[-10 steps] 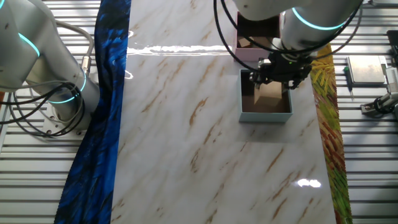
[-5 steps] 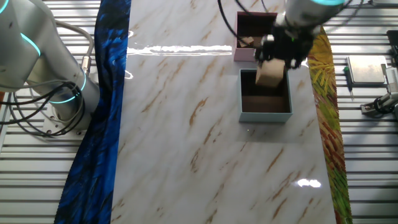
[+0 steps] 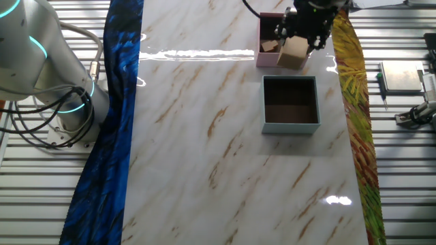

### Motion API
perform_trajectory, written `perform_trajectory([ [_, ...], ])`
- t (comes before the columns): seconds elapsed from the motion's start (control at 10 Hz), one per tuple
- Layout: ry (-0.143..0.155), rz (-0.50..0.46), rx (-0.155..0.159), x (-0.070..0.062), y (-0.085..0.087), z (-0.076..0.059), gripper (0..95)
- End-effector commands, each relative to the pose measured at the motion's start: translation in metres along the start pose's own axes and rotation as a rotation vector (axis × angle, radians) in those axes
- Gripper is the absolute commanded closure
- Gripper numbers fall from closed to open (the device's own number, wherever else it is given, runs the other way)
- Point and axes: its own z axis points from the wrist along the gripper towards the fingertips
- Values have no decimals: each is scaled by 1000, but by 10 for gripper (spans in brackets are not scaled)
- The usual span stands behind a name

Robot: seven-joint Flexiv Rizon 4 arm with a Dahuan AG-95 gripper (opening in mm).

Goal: Move an object from one box to another

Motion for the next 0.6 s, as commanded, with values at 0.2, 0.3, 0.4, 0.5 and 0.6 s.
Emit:
perform_trajectory([
  [0.2,12,-103,5,0,0,-1,950],
  [0.3,11,-124,5,0,0,-1,950],
  [0.4,10,-124,4,0,0,-1,950],
  [0.5,-3,-120,-1,0,3,1,950],
  [0.6,-26,-107,-11,-10,13,3,950],
])
